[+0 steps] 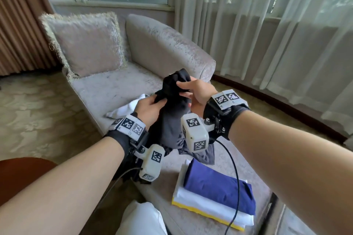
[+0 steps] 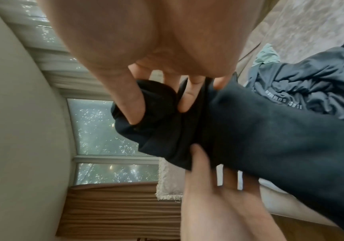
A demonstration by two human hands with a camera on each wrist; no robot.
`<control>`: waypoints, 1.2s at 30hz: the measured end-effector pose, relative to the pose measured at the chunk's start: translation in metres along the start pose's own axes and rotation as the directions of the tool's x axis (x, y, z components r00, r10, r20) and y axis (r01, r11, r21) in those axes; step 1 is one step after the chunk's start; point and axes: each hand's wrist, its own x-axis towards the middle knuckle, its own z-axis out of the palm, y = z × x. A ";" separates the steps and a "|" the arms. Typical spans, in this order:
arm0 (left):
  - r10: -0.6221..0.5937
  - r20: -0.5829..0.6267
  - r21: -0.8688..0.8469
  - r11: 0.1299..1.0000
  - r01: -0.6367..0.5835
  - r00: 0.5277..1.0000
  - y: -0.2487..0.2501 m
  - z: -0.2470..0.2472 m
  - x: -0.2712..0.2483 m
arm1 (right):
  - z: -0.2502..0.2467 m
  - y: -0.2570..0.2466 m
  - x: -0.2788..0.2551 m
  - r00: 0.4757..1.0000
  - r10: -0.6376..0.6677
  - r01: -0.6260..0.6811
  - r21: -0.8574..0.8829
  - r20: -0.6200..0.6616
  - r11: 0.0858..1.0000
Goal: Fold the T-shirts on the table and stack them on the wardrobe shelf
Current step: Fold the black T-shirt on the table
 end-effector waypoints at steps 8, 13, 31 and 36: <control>0.029 -0.132 -0.115 0.992 -0.044 0.991 0.074 -0.070 -0.051 | 0.068 -0.032 -0.039 0.998 -0.043 0.041 0.055 0.042 0.998; -0.021 0.102 0.125 0.992 0.008 0.995 0.105 -0.129 -0.112 | 0.130 -0.038 -0.074 0.987 -0.082 0.066 0.114 0.137 0.991; 0.262 -0.410 0.443 0.895 -0.061 0.874 0.145 -0.288 -0.282 | 0.278 -0.042 -0.218 0.916 -0.105 0.144 -0.074 0.388 0.987; 0.437 -0.621 0.465 0.874 -0.144 0.651 0.155 -0.326 -0.328 | 0.290 -0.042 -0.227 0.909 -0.157 0.355 -0.520 0.386 0.777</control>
